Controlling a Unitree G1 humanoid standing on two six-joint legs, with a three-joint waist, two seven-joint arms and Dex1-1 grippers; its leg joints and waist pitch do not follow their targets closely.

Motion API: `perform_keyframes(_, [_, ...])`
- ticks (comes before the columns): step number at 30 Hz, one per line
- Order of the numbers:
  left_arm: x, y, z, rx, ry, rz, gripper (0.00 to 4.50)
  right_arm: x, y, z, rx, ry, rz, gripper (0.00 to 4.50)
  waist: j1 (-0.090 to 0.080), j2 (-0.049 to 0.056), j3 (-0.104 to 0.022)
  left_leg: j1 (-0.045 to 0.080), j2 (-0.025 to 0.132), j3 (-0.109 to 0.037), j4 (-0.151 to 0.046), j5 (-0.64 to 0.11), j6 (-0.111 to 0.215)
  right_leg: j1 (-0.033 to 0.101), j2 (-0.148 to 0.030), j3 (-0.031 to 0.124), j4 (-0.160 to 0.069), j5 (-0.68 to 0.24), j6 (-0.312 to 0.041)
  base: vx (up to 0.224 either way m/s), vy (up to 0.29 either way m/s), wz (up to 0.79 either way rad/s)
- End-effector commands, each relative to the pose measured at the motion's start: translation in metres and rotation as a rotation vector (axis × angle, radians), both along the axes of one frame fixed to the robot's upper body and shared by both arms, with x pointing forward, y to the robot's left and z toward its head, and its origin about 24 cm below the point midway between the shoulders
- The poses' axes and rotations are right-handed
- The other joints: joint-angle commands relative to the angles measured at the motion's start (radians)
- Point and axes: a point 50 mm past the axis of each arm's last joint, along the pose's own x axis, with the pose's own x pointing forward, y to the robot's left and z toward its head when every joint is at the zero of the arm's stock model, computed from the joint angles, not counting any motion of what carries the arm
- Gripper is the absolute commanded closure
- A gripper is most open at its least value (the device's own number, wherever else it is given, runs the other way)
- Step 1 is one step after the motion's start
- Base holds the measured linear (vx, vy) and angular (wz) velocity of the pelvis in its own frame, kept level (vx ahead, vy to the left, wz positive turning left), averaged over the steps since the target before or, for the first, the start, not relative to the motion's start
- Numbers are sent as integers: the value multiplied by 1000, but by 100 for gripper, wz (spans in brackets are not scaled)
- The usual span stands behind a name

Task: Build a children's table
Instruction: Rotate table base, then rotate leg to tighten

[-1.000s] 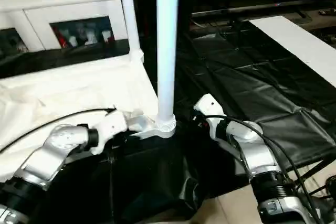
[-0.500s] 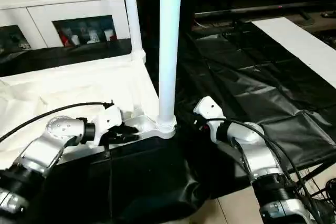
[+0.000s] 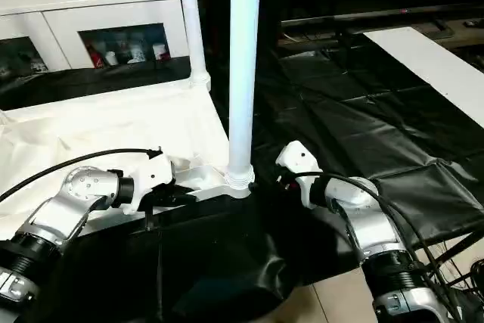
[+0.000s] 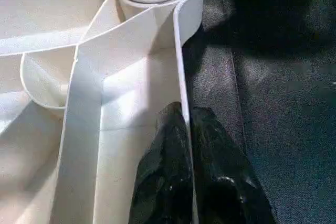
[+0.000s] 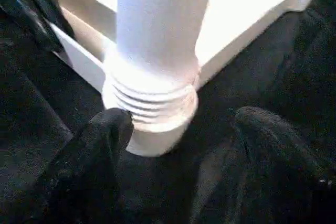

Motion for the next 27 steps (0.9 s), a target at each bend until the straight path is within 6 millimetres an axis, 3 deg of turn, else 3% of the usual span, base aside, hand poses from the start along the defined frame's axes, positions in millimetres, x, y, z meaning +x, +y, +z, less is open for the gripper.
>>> perform_keyframes(1, [0,4,-3,-15,23,20,445,1,5,7,58,-11,31,83,7,-11,-61,7,22,-7,-71,-313,35,45,-46,33,-82,-363,-183,0,0,0])
perform_keyframes(2, [0,4,-3,-16,24,20,445,1,5,7,60,-10,32,83,7,-11,-61,7,23,-7,-71,-308,37,45,-46,34,-82,-357,-184,0,0,0])
perform_keyframes(3, [-1,3,-3,-25,31,19,450,1,6,7,77,-1,36,49,7,-14,-61,7,23,-6,-71,-303,38,45,-46,34,-82,-353,-186,0,0,0])
perform_keyframes(6, [-6,-6,-1,-59,46,-31,450,-3,9,7,151,59,81,35,9,-15,-64,6,25,-6,-69,-275,51,48,-45,34,-75,-305,-203,0,0,0])
perform_keyframes(9, [-9,-11,0,-67,46,-61,450,0,7,6,94,24,79,4,12,-15,-66,5,28,-5,-68,-248,54,46,-46,35,-70,-265,-217,0,0,0])
perform_keyframes(14, [-12,-15,1,-70,52,-83,450,6,10,3,70,15,79,4,13,-12,-67,6,24,-2,-65,-235,54,47,-47,34,-67,-243,-231,0,0,0])
perform_keyframes(19, [-11,-14,0,-55,51,-76,450,12,18,3,95,41,90,4,14,-18,-65,5,24,-2,-66,-234,58,48,-46,34,-68,-254,-225,0,0,0])
perform_keyframes(22, [-11,-13,0,-54,51,-72,450,14,19,4,115,44,84,4,15,-16,-65,6,26,-2,-67,-241,54,47,-47,35,-67,-264,-223,0,0,0])
perform_keyframes(23, [-11,-12,0,-49,52,-70,450,15,20,4,119,45,88,33,16,-18,-66,7,25,-2,-67,-239,54,47,-47,35,-67,-264,-222,0,0,0])
perform_keyframes(27, [-11,-11,0,-46,53,-64,450,16,22,1,121,55,98,53,16,-17,-66,4,25,-2,-66,-231,55,48,-48,35,-66,-254,-224,0,0,0])
